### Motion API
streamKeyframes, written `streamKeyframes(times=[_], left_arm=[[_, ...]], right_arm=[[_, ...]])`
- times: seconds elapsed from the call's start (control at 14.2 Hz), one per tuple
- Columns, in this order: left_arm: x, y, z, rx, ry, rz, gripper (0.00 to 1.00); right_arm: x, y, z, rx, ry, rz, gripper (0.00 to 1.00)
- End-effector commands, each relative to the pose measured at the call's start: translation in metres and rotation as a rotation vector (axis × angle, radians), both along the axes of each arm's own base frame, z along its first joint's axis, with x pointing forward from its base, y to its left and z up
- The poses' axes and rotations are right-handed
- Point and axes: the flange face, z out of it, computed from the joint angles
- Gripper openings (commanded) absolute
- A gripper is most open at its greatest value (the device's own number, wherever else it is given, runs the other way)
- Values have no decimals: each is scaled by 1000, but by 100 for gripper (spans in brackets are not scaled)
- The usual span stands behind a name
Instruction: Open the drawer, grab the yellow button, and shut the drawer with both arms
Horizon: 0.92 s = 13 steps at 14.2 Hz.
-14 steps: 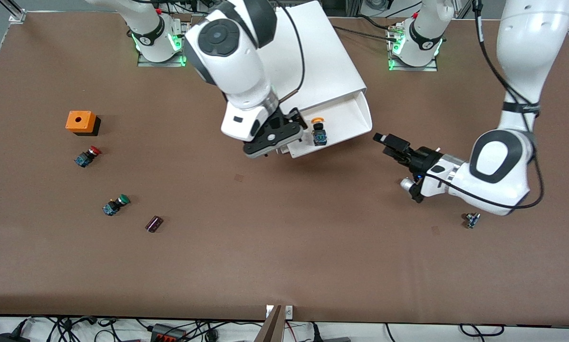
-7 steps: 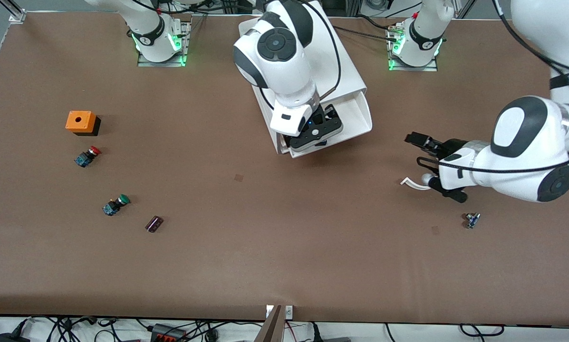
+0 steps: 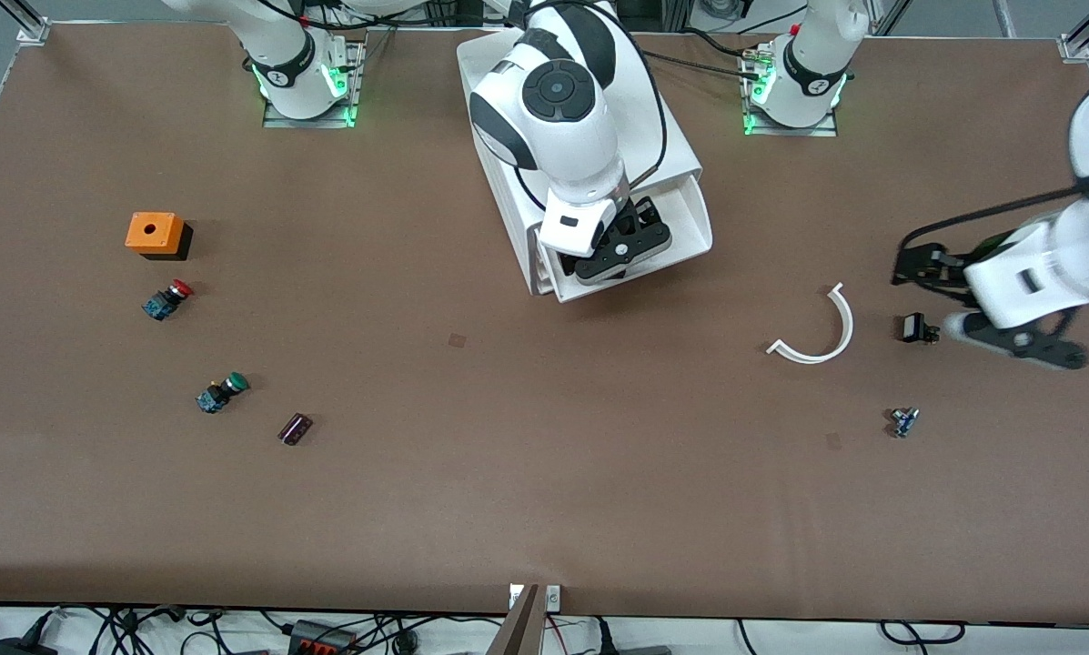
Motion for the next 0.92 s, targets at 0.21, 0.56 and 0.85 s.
streamKeyframes(times=[0.21, 0.56, 0.85], left_arm=[[-48, 26, -8, 28, -88, 126, 100], [-46, 18, -6, 31, -62, 151, 100], [-47, 18, -6, 31, -55, 152, 100]], right_arm=[[-5, 8, -11, -27, 11, -2, 90], [-6, 9, -13, -31, 13, 1, 61], [-5, 9, -13, -35, 13, 4, 24]])
